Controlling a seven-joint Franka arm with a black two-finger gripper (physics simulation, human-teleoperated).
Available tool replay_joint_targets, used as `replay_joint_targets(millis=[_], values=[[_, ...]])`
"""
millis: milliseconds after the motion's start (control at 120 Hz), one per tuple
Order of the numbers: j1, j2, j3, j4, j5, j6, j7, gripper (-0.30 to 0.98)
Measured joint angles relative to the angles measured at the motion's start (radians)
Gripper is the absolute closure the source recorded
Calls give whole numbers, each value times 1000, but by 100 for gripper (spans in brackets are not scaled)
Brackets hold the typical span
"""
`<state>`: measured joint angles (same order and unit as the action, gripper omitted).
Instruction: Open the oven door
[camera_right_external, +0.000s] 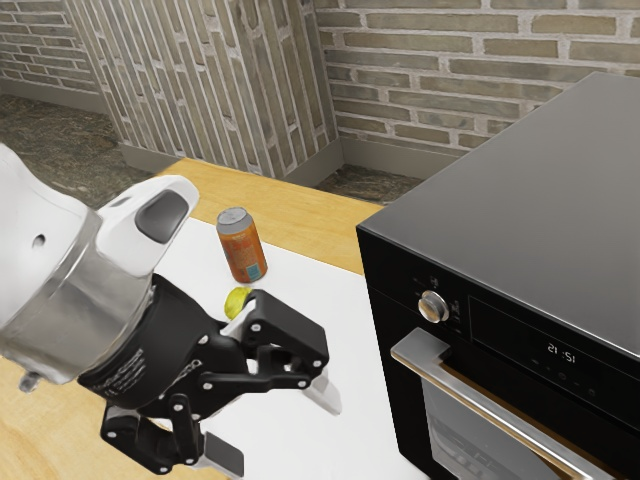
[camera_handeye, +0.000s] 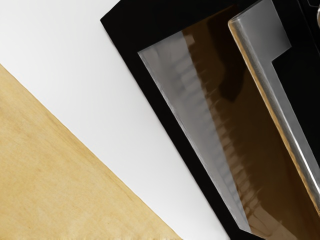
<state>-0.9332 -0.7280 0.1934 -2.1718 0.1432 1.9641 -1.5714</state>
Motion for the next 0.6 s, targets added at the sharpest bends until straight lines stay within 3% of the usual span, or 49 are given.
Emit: replay_joint_targets(millis=[142,417,600], values=[[-54,59,2,14,9,34,-122,0],[-66,96,5,15,14,112,-337,0],[-74,143,20,17,64,167,-484,0]])
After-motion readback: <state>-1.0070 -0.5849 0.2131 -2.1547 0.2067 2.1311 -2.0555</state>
